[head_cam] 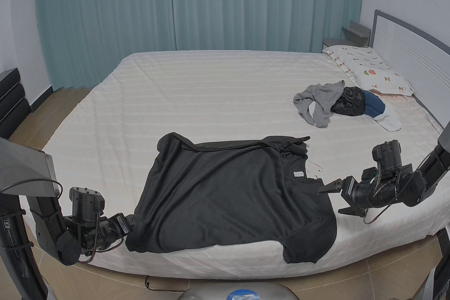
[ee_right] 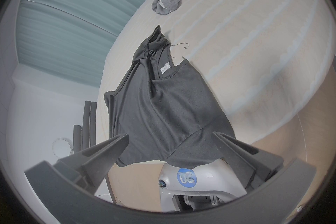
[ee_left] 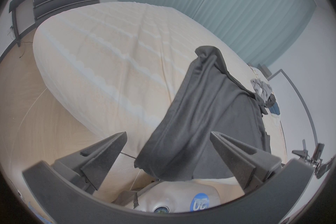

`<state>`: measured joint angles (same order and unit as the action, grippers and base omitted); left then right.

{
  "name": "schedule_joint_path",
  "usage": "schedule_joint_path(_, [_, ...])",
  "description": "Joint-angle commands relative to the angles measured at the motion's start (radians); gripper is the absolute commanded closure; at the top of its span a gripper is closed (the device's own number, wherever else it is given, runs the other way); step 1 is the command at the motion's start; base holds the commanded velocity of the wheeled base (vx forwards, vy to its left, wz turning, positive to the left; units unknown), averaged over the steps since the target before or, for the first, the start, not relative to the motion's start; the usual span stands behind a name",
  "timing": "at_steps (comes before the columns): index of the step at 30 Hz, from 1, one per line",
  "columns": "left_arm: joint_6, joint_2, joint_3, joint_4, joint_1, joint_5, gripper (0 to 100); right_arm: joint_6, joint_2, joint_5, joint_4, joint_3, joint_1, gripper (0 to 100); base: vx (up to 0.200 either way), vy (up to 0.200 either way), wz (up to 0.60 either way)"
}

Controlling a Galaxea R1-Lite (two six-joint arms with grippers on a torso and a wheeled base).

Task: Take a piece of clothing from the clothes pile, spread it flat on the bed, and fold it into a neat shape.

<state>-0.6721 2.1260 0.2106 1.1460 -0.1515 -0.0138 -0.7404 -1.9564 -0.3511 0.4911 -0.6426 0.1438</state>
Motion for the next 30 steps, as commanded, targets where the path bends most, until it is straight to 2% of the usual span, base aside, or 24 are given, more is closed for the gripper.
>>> schedule_joint_path(1, [-0.001,-0.011,0.013,0.000,0.024,0.000,0,-0.007,-0.007,0.000,0.063,0.047,0.010,0,0.000,0.200,0.00])
schedule_joint_path(4, [-0.001,-0.009,0.012,0.003,0.026,0.000,0,-0.007,-0.012,0.001,0.116,0.077,0.016,0,0.000,0.200,0.00])
schedule_joint_path(16, [-0.015,-0.011,0.026,0.006,0.018,-0.002,0,-0.027,-0.006,0.000,0.159,0.104,0.017,0,0.000,0.000,0.00])
schedule_joint_path(25, [-0.017,-0.011,0.035,0.006,-0.007,-0.002,0,-0.053,0.001,0.003,0.210,0.118,0.033,0,0.200,0.000,0.00])
schedule_joint_path(30, [-0.030,-0.009,0.055,0.006,-0.007,-0.002,0,-0.053,-0.001,0.003,0.216,0.119,0.033,0,0.000,0.000,0.00])
